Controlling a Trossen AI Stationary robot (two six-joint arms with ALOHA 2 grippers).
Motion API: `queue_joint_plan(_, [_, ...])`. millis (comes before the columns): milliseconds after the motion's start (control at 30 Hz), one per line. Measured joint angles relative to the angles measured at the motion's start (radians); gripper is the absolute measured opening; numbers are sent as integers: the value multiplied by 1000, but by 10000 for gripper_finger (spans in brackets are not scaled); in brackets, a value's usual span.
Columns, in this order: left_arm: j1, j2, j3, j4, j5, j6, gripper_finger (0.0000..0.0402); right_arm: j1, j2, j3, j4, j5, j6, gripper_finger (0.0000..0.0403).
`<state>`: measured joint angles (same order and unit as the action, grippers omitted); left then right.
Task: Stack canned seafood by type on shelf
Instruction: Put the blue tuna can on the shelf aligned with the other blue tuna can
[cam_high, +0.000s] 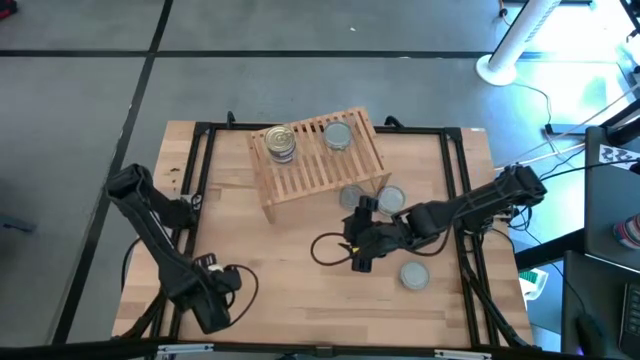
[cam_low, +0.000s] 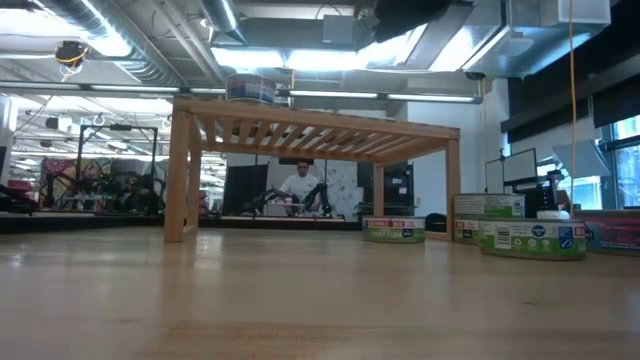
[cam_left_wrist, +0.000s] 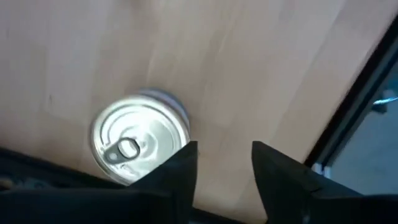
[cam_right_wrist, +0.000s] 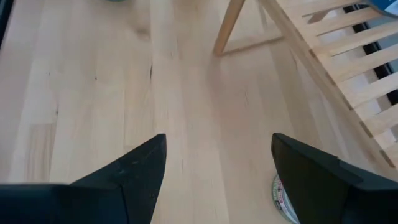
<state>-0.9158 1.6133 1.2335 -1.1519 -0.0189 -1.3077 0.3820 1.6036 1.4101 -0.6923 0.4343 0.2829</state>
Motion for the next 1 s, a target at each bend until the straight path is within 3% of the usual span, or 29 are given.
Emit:
queue_joint_plan(200, [-27, 77, 0, 0, 16, -37, 172, 0, 0, 0, 40, -8, 0, 289])
queue_joint_plan(500, [-48, 165, 0, -32, 17, -50, 146, 19, 23, 0, 152, -27, 0, 289])
queue_joint_plan(1000, [-73, 187, -41, -38, -14, -109, 130, 17, 374, 0, 733, -187, -26, 289])
